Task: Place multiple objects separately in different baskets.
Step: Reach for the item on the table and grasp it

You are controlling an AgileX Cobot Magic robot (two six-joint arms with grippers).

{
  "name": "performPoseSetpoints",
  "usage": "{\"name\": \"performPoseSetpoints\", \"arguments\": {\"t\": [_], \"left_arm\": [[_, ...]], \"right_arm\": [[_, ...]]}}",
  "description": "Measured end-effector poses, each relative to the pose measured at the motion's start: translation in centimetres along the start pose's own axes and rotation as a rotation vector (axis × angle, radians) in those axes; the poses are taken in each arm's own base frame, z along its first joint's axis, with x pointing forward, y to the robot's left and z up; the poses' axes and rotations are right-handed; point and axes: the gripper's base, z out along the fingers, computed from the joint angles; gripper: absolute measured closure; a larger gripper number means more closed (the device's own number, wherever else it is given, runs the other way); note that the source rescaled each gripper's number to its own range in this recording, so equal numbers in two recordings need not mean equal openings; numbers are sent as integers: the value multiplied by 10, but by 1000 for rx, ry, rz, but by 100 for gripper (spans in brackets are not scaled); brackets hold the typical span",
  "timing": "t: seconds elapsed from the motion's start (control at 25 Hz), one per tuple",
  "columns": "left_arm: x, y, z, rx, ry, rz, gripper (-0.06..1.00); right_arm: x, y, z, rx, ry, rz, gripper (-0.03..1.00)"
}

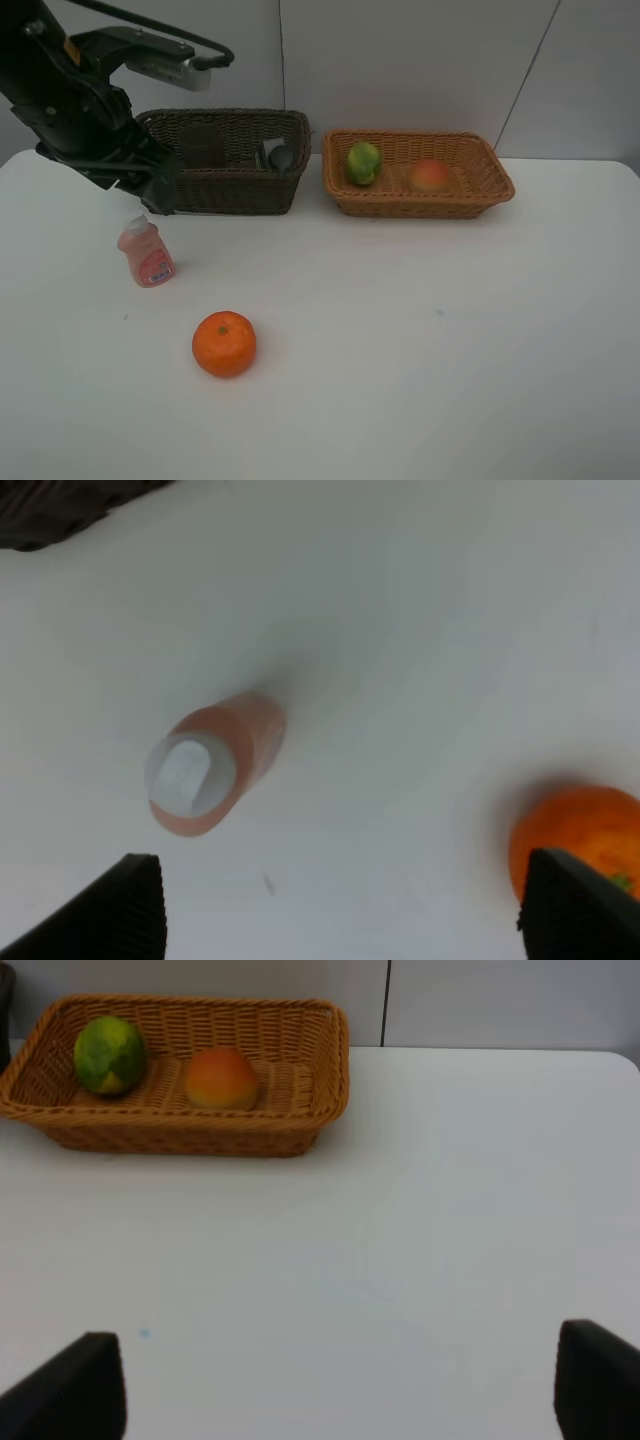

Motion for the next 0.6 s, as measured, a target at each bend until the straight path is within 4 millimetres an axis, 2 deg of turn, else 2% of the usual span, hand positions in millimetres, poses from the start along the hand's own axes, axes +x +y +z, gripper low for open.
{"name": "performPoseSetpoints", "arguments": {"t": [0.28,0.6], "left_arm": [[20,7,20,-2,42,50,3],[17,33,24,-37,-22,-11,3]], "right_arm": [[0,0,0,0,0,0,10],[0,0,0,0,0,0,10]]}}
